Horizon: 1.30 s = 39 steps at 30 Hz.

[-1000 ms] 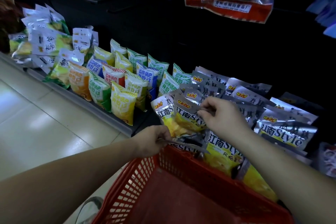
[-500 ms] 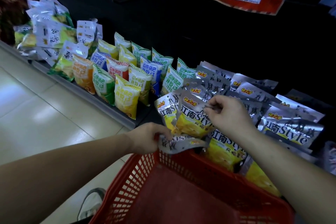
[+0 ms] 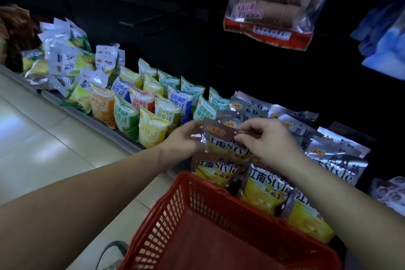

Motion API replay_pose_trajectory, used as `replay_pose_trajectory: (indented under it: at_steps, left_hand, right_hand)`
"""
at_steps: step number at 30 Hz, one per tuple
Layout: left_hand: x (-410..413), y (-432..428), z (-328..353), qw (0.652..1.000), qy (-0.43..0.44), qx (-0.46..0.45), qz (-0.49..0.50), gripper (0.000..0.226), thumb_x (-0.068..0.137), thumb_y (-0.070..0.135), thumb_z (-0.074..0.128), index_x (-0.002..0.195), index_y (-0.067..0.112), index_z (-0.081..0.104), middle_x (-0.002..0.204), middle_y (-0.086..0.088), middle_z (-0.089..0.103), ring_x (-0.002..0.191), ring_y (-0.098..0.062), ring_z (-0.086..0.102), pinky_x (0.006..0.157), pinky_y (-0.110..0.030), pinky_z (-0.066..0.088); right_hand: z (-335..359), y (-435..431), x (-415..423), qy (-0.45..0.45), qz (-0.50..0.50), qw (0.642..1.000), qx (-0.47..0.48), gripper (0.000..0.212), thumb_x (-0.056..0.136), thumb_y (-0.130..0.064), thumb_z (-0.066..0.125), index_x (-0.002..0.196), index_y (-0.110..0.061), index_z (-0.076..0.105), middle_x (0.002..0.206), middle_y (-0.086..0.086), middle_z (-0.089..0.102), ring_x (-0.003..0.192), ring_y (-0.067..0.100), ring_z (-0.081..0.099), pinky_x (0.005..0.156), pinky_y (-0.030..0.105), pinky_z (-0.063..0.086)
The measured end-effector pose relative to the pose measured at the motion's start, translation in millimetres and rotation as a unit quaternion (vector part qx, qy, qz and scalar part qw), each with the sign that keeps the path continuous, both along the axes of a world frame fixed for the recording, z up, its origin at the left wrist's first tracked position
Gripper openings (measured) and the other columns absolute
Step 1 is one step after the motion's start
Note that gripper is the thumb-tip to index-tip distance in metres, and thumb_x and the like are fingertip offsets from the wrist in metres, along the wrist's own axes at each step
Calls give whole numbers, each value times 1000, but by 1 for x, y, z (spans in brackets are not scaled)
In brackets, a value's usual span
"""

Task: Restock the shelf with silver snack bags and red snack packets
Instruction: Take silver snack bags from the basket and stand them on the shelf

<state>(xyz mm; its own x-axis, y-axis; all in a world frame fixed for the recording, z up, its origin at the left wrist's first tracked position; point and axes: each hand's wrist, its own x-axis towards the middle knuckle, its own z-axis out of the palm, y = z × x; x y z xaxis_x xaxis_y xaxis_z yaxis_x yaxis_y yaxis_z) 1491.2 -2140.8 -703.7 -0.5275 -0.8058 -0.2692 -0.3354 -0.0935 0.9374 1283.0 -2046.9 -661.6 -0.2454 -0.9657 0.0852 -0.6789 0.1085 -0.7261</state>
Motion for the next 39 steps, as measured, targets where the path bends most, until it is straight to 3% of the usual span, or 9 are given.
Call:
replay_pose_trajectory:
  at_steps: [5,8,14,20,23,26,29,32,39]
  left_hand:
    - [1,29,47,996,5,-69,-60,16,91,11,77,107,14,75,97,0,79,81,-10,75,76,-25,62]
    - [9,53,63,997,-5,-61,-55,26,93,19,76,113,5,69,82,-19,67,43,-7,53,46,-19,47]
    - [17,94,70,999,38,-2,-9,57,78,47,87,116,9,66,114,-27,69,104,-45,69,86,-59,59]
    - [12,146,97,991,105,-40,69,52,80,41,85,114,11,60,105,-22,67,96,-34,70,80,-60,59]
    - [11,164,104,988,119,-56,86,73,79,40,88,140,37,48,119,-1,66,104,-19,70,86,-45,61]
    - [7,177,105,982,147,-71,97,88,84,25,85,151,45,32,120,27,59,115,-1,61,92,-25,54]
    - [0,176,105,979,157,-80,102,80,86,15,82,138,58,38,105,38,66,105,9,64,82,-16,54]
    - [-4,172,107,975,167,-75,124,82,84,19,85,142,52,37,111,25,68,101,1,67,77,-22,57]
    - [0,170,95,984,154,36,81,74,79,24,89,138,44,50,105,-21,72,98,-37,73,88,-60,58]
  right_hand:
    - [47,24,11,-51,-18,998,-43,13,90,-19,79,96,-27,72,88,-17,71,82,-6,67,78,20,57]
    - [65,52,12,-54,-71,994,-58,39,87,-27,81,122,-25,65,104,-11,62,94,3,63,79,26,54]
    - [80,111,16,-255,-77,961,73,101,66,-41,91,153,-27,40,149,5,51,125,24,59,106,49,50]
    - [68,147,37,-307,-106,945,-31,92,87,-20,81,161,-24,26,159,10,40,126,10,43,108,38,43]
    - [64,152,44,-317,-135,937,-61,92,87,-22,82,160,-32,27,150,6,51,129,14,50,109,41,46]
    - [61,148,43,-277,-111,950,-89,92,88,-21,81,157,-47,26,91,-19,59,88,-3,58,88,23,45]
    - [63,149,39,-268,-78,957,-78,89,87,-26,82,153,-55,29,121,-19,54,117,-12,47,100,19,44]
    - [61,148,33,-271,-60,959,-53,93,84,-23,85,152,-56,31,146,-26,38,139,-7,29,103,16,41]
    - [63,154,28,-200,-67,973,-92,88,89,-27,79,148,-66,26,137,-49,31,111,-43,26,82,-5,37]
